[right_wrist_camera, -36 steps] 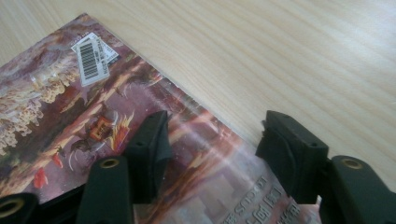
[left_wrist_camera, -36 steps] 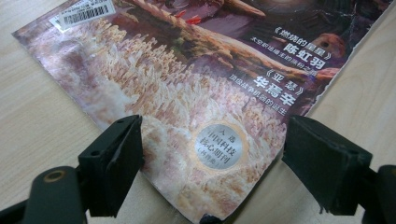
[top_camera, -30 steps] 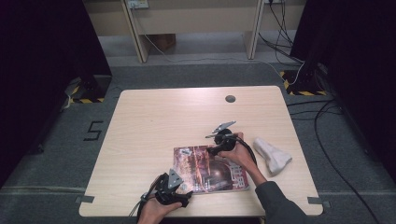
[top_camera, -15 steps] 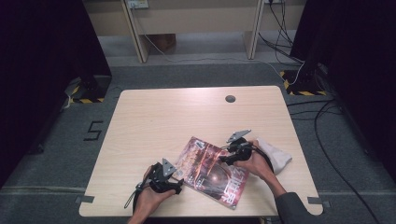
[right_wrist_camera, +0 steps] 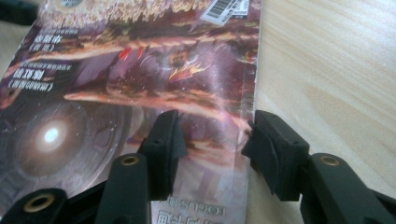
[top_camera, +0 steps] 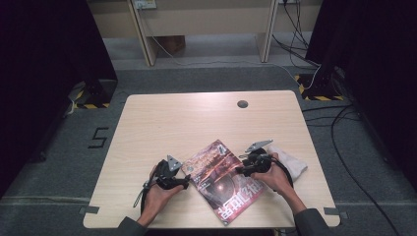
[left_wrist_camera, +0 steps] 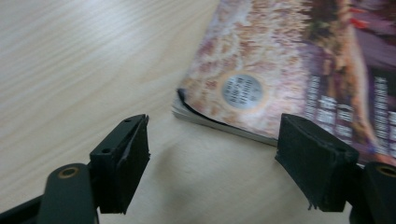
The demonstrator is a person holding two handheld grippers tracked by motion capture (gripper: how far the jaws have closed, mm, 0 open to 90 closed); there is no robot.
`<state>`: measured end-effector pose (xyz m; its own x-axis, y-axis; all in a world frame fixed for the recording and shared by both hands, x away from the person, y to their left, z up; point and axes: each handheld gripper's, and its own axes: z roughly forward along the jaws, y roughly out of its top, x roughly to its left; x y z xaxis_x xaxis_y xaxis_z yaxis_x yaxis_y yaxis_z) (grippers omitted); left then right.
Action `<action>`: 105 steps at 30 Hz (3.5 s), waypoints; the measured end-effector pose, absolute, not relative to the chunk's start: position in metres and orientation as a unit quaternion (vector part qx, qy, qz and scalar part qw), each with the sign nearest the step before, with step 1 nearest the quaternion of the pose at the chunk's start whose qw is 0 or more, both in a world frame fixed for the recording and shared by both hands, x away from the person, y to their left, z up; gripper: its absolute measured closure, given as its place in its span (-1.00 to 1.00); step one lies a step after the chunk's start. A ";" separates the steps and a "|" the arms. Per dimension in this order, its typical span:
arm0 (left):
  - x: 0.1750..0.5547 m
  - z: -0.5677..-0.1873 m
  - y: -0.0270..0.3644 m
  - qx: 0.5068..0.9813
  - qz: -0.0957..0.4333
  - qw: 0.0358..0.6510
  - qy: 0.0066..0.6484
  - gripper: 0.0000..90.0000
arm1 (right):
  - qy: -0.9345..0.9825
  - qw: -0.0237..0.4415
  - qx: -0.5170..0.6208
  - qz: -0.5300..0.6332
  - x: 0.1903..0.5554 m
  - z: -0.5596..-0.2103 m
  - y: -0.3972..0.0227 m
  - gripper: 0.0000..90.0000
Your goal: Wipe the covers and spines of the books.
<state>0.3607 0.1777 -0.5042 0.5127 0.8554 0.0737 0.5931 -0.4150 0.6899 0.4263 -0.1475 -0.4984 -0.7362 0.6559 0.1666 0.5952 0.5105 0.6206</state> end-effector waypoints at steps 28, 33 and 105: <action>0.312 -0.512 0.138 0.840 0.173 0.329 0.395 -0.69 | 0.813 -0.001 0.440 0.382 0.450 -0.503 -0.138 0.24; 0.312 -0.512 0.137 0.842 0.178 0.325 0.393 -0.70 | 0.801 -0.015 0.452 0.392 0.451 -0.503 -0.140 0.22; 0.384 -0.488 0.169 0.812 0.183 0.401 0.383 -0.68 | 0.924 0.029 0.203 0.322 0.431 -0.435 -0.109 0.83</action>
